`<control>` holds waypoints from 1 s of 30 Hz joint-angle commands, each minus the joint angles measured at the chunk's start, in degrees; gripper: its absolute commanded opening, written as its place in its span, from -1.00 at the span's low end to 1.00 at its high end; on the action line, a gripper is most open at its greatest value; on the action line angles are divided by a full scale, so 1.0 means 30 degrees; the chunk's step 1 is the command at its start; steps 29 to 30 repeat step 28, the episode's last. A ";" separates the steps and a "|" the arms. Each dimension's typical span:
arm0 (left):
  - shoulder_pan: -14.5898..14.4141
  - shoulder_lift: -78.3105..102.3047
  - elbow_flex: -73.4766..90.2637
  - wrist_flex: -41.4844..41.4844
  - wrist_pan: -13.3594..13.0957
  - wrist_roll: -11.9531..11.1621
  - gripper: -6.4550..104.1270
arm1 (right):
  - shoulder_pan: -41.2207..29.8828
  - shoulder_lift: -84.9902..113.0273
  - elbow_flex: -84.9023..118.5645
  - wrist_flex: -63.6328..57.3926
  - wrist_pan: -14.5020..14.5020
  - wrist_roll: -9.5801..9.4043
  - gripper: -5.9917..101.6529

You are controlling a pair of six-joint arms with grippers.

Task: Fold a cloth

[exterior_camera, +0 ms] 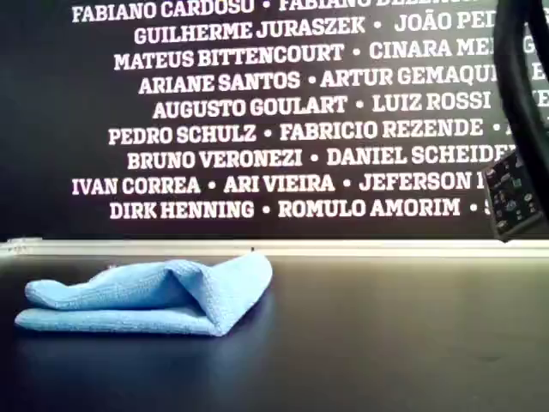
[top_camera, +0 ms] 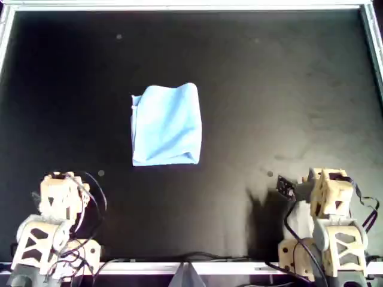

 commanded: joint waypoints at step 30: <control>0.0410 -0.0117 -0.0059 0.0000 0.0322 -0.0029 -0.18 | -0.0176 0.0557 0.0322 0.0088 -0.0059 -0.0029 -0.84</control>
